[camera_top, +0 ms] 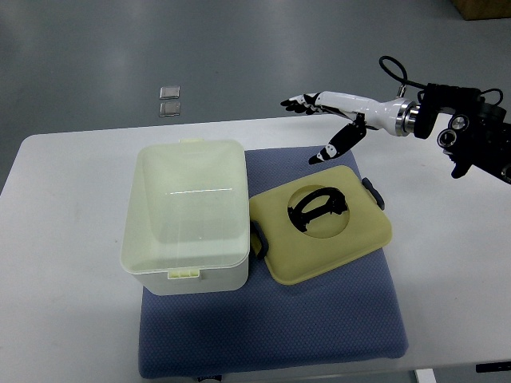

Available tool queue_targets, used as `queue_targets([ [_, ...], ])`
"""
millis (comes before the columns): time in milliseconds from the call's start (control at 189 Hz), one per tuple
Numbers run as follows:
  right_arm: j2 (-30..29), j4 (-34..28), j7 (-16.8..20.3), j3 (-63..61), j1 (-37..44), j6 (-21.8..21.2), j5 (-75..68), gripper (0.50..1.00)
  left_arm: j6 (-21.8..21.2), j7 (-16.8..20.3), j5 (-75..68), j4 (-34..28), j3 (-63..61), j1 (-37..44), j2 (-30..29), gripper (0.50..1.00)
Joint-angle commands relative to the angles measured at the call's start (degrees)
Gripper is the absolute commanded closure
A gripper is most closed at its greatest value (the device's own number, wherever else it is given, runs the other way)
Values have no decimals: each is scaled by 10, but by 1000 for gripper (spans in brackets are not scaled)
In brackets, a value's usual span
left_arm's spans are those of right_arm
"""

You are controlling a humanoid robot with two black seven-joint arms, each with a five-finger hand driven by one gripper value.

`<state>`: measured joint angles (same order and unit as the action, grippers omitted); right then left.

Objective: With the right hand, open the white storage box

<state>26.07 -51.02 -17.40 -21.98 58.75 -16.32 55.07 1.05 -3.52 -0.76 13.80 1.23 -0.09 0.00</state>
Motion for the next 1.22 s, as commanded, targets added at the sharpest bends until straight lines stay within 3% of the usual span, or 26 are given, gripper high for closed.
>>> queue_targets([
  [0, -1, 36, 0, -17, -11, 5, -156, 572, 0, 0, 0, 0, -1, 0, 0, 500],
  [254, -13, 63, -1, -28, -80, 0, -602, 570, 0, 0, 0, 2, -1, 0, 0, 500],
  [392, -31, 65, -8, -30, -115, 0, -745, 572, 0, 0, 0, 3, 0, 0, 0, 500],
  [826, -89, 85, -8, -105, -159, -4, -762, 570, 0, 0, 0, 2, -1, 0, 0, 500],
  [1218, -92, 86, -8, -106, -160, -4, -763, 570, -1, 0, 0, 2, 1, 0, 0, 500],
])
